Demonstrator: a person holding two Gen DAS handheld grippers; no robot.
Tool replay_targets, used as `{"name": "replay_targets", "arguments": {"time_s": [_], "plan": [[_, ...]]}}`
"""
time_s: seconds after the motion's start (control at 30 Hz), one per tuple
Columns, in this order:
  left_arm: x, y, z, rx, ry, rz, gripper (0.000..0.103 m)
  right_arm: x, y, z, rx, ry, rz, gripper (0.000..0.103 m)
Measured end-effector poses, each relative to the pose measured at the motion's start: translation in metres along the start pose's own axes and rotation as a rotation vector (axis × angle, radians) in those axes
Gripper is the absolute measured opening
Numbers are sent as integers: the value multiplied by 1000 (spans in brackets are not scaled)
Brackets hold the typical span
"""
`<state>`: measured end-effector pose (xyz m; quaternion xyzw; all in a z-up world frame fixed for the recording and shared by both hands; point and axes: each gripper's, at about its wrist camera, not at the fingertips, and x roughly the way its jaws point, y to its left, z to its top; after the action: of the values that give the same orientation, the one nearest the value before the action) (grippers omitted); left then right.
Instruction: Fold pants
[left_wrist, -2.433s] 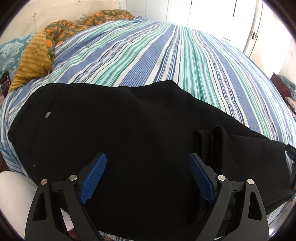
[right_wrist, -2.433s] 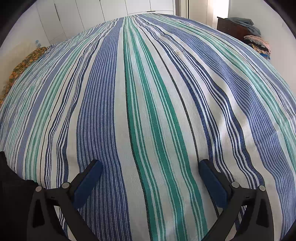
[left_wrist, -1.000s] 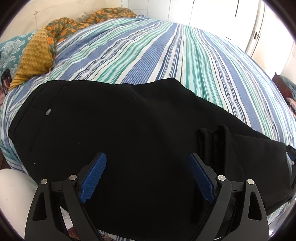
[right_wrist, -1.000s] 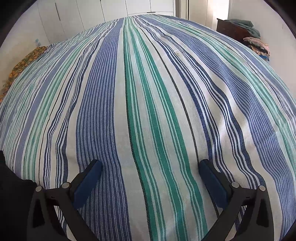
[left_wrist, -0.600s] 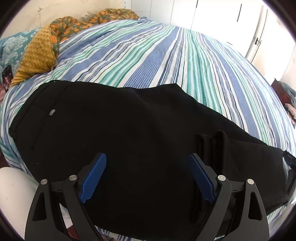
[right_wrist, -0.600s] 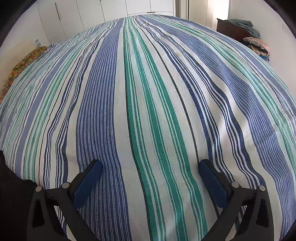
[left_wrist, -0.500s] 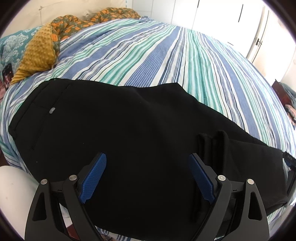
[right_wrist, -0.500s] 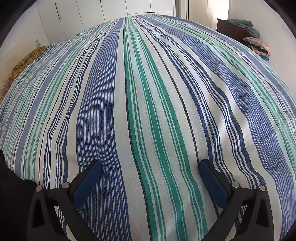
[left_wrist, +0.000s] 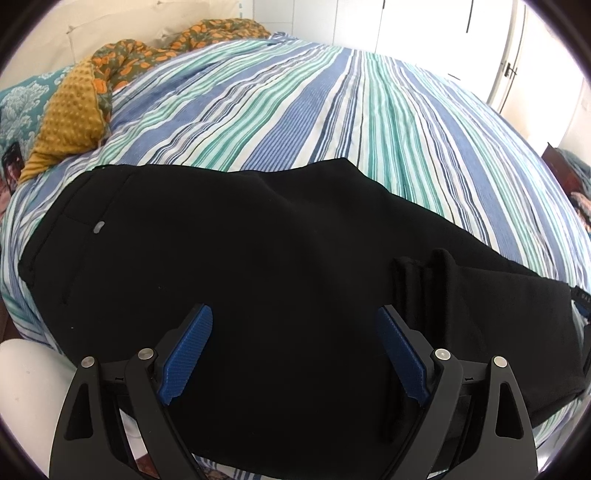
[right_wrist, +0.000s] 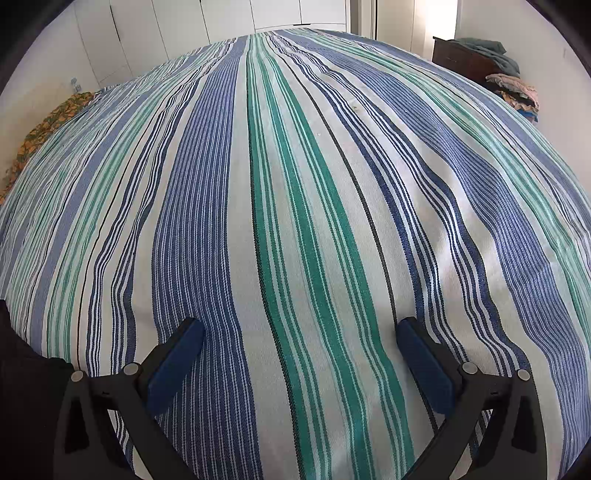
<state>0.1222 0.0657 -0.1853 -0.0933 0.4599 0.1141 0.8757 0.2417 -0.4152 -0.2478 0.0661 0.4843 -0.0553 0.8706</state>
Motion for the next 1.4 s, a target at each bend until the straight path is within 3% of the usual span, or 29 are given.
{"name": "replay_targets", "arguments": {"time_s": [0.23,0.33,0.43,0.5,0.57,0.6,0.67,0.77,0.87,1.1,1.2,1.4], "plan": [[-2,-4,1,17,7,-5,91,0,0,0,0,0,0,103],[-16,11,15,-12,44,-81,91,0,0,0,1,0,0,103],[-44,70,44,-125,-29,-161,91,0,0,0,1,0,-1,103],[-57,124,63,-200,-86,-95,94,0,0,0,1,0,-1,103],[-60,181,76,-284,-112,37,95,0,0,0,1,0,-1,103],[-56,209,78,-330,-96,87,95,0,0,0,1,0,-1,103],[-38,255,78,-417,-14,117,95,0,0,0,2,0,-1,103],[-3,291,63,-515,110,46,95,0,0,0,2,0,-1,103],[29,294,48,-558,210,-99,95,0,0,0,2,0,-2,103],[40,265,59,-440,199,-314,90,0,1,0,3,0,-2,103],[63,252,66,-361,275,-253,91,-1,0,-1,3,-2,-4,103],[83,234,74,-333,289,-210,103,1,1,1,-2,11,-13,103]]}}
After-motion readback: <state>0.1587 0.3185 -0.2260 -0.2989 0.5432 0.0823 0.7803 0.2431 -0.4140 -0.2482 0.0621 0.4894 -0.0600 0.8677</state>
